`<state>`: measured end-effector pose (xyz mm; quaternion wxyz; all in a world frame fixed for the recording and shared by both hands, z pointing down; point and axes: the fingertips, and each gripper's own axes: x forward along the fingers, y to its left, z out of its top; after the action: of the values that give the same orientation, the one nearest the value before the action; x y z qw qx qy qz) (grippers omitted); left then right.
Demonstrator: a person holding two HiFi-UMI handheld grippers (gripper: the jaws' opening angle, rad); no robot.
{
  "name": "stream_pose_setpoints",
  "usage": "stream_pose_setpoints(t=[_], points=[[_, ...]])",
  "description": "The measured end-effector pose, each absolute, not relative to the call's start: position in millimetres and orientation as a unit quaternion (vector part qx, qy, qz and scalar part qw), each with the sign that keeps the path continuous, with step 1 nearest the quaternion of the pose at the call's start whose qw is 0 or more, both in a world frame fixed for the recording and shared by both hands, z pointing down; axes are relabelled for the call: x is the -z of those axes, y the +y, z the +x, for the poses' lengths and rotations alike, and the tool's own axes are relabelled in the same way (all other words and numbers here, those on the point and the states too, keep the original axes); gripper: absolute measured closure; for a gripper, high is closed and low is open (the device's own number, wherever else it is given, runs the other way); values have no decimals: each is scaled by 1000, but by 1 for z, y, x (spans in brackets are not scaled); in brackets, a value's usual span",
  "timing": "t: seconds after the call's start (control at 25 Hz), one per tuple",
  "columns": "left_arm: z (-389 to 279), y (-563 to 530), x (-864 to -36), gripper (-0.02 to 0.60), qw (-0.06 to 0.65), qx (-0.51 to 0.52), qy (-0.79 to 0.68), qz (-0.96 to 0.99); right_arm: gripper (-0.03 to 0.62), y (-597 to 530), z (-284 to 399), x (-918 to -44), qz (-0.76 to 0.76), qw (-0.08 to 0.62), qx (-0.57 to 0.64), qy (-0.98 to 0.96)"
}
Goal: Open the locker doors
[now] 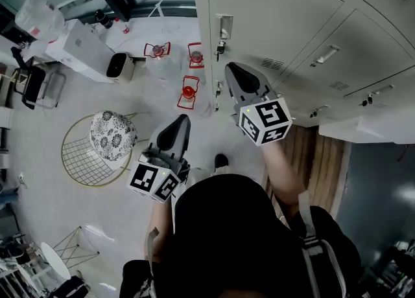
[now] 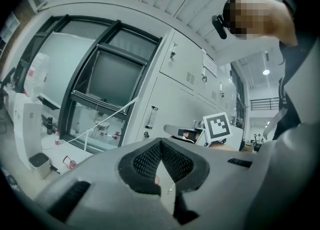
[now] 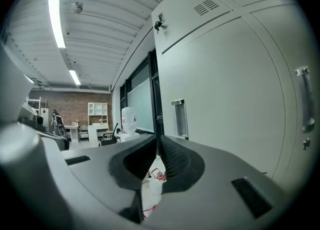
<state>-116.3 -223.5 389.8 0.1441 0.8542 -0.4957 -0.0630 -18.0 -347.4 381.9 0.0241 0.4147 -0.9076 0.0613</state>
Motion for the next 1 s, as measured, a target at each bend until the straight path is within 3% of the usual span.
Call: stream_pose_setpoints(t=[0.72, 1.0], points=[[-129, -220, -393, 566, 148, 56, -529, 834, 482, -417, -38, -379, 438, 53, -34, -897], [-132, -222, -400, 566, 155, 54, -537, 828, 480, -431, -46, -381, 439, 59, -34, -896]])
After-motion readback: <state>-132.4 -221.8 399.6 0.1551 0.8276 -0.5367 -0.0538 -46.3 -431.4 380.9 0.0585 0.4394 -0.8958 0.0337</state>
